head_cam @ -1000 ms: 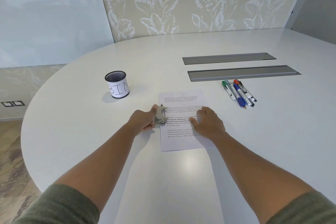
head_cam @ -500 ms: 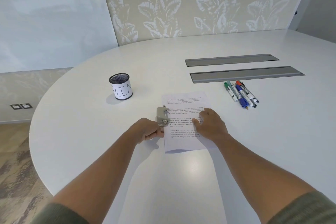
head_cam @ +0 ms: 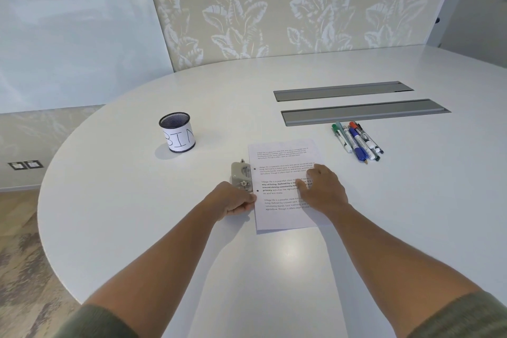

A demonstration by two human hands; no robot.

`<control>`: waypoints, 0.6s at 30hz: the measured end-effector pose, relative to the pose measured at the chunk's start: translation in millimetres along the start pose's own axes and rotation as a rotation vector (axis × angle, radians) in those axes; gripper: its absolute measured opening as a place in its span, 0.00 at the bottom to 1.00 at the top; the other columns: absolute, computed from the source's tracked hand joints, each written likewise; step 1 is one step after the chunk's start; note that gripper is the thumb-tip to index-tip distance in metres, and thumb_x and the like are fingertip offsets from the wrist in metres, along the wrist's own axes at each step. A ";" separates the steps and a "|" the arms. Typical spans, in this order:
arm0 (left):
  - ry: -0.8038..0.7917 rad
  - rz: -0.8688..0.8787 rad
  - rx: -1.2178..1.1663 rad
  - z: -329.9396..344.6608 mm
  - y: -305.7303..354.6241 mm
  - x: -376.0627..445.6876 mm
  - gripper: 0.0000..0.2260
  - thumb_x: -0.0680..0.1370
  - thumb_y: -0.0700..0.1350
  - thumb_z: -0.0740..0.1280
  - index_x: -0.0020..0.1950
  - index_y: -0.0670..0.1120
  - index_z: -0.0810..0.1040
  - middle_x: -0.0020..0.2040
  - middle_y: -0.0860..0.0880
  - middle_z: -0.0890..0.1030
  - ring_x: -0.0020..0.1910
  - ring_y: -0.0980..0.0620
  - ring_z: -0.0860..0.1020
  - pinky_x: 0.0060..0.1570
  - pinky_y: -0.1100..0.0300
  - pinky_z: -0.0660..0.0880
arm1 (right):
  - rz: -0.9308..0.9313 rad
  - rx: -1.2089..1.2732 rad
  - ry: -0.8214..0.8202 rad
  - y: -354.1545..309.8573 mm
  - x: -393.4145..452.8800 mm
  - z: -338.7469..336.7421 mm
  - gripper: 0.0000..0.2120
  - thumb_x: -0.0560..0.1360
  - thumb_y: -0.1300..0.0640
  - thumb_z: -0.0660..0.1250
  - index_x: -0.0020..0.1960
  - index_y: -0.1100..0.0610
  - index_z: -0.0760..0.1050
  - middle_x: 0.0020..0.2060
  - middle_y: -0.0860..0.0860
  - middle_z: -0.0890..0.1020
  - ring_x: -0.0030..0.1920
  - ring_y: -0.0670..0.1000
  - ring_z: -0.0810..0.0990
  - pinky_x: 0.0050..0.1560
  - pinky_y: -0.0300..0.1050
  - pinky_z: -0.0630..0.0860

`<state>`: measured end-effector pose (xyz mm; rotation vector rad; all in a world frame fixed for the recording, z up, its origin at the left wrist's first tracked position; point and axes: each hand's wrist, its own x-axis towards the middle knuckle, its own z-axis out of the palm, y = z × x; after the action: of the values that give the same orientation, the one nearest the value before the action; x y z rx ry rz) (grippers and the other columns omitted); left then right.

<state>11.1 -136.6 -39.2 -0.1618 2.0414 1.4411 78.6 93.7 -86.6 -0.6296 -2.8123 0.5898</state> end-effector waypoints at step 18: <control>0.080 0.138 0.067 38.6 14.3 9.6 0.10 0.76 0.44 0.65 0.49 0.38 0.82 0.44 0.44 0.87 0.46 0.45 0.86 0.55 0.48 0.82 | 0.063 0.042 0.007 15.9 -0.4 -6.7 0.24 0.76 0.40 0.62 0.64 0.55 0.74 0.72 0.50 0.68 0.71 0.54 0.66 0.66 0.53 0.69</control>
<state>13.3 -94.5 -41.0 -0.0528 2.2002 1.4674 86.6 109.0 -87.3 -0.7130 -2.7743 0.6552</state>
